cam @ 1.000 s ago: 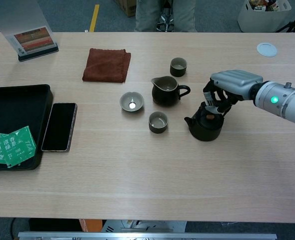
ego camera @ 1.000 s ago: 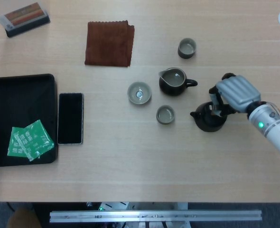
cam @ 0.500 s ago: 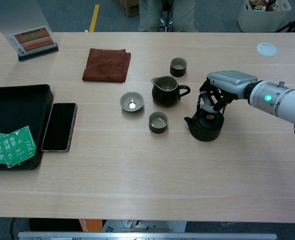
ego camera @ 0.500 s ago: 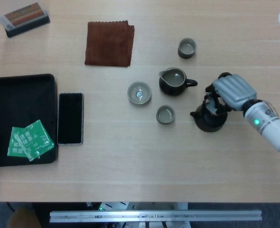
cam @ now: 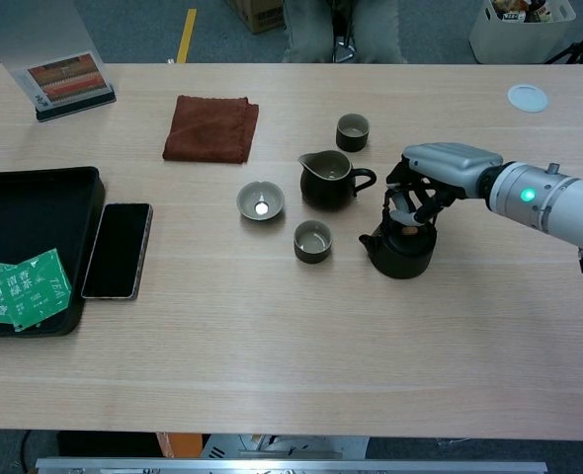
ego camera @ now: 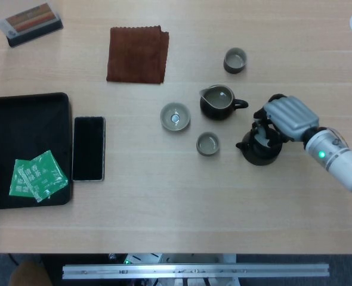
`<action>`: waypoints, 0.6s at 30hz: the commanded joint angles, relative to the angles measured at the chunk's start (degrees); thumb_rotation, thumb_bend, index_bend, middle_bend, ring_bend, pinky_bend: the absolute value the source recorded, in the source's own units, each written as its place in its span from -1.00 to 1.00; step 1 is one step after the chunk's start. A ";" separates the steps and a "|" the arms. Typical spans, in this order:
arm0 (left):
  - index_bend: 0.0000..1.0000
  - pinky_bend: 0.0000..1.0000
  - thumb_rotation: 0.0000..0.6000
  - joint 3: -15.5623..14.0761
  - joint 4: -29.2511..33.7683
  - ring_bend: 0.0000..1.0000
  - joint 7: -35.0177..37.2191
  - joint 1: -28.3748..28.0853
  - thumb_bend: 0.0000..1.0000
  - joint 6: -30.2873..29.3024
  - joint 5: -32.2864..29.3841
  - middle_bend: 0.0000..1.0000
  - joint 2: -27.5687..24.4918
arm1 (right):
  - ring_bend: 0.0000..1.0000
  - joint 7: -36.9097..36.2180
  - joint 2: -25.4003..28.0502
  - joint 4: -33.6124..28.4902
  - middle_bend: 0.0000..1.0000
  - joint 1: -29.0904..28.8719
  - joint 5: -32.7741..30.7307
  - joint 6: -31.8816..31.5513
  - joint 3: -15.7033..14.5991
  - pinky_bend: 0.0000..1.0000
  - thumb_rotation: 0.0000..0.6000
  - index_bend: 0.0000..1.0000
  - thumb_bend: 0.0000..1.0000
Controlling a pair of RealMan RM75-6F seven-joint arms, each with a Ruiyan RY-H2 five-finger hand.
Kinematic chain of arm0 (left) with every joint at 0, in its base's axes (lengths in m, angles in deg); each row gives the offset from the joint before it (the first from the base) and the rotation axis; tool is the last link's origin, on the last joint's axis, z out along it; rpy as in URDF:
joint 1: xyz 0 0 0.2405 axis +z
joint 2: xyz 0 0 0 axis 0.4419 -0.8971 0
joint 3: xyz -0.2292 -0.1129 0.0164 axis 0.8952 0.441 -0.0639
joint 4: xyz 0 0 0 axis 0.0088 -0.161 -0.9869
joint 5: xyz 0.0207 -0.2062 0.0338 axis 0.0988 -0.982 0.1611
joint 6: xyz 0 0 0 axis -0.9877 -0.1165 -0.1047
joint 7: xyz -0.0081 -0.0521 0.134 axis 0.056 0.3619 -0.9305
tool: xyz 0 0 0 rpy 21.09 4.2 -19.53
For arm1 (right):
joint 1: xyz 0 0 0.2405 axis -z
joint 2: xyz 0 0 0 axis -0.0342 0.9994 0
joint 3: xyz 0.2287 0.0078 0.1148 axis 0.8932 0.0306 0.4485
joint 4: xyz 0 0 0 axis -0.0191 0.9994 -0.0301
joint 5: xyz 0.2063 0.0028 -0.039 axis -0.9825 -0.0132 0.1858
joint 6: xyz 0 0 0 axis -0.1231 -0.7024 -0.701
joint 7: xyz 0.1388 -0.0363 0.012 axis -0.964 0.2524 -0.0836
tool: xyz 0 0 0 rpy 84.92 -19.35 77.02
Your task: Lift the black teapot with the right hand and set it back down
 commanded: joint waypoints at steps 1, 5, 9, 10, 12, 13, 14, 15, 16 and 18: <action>-0.83 -0.91 0.57 0.06 0.00 -1.00 -0.02 -0.04 -0.24 0.02 -0.02 -0.78 0.00 | 0.34 -0.45 0.47 -0.31 0.40 -0.26 -0.50 0.90 0.00 -0.60 0.79 0.32 -0.29; -0.83 -0.91 0.56 0.12 0.04 -1.00 -0.06 -0.16 -0.24 0.14 0.07 -0.78 0.00 | 0.38 -0.97 1.22 -0.80 0.44 -1.09 -1.58 2.50 0.45 -0.60 0.79 0.34 -0.29; -0.83 -0.91 0.57 0.18 0.16 -1.00 -0.12 -0.14 -0.24 0.07 0.03 -0.78 -0.09 | 0.40 -1.72 2.04 -1.41 0.46 -2.04 -3.13 4.12 1.09 -0.60 0.79 0.36 -0.29; -0.83 -0.91 0.57 0.19 0.17 -1.00 -0.11 -0.08 -0.24 0.01 -0.03 -0.78 -0.12 | 0.40 -2.08 2.30 -1.66 0.46 -2.29 -3.52 4.59 1.28 -0.60 0.79 0.36 -0.30; -0.83 -0.91 0.57 0.20 0.20 -1.00 -0.11 0.00 -0.24 -0.10 -0.08 -0.78 -0.18 | 0.40 -2.29 2.59 -1.81 0.46 -2.62 -3.76 4.99 1.43 -0.60 0.78 0.36 -0.37; -0.83 -0.91 0.58 0.19 0.24 -1.00 -0.11 0.06 -0.24 -0.16 -0.10 -0.78 -0.24 | 0.40 -2.30 2.71 -1.87 0.46 -2.80 -3.83 5.14 1.43 -0.60 0.78 0.37 -0.44; -0.83 -0.91 0.58 0.18 0.25 -1.00 -0.10 0.11 -0.24 -0.21 -0.11 -0.78 -0.28 | 0.40 -2.35 2.78 -1.94 0.46 -2.91 -3.94 5.27 1.42 -0.60 0.77 0.37 -0.49; -0.83 -0.91 0.58 0.18 0.27 -1.00 -0.08 0.15 -0.24 -0.25 -0.11 -0.78 -0.33 | 0.40 -2.44 2.85 -2.01 0.46 -3.02 -4.06 5.44 1.40 -0.60 0.77 0.37 -0.55; -0.83 -0.91 0.58 0.18 0.30 -1.00 -0.07 0.18 -0.24 -0.30 -0.11 -0.78 -0.39 | 0.40 -2.60 2.96 -2.11 0.46 -3.18 -4.26 5.77 1.35 -0.60 0.76 0.37 -0.60; -0.83 -0.91 0.57 0.19 0.34 -1.00 -0.05 0.26 -0.24 -0.40 -0.11 -0.78 -0.48 | 0.40 -3.06 3.18 -2.31 0.46 -3.46 -4.69 6.48 1.30 -0.60 0.74 0.37 -0.67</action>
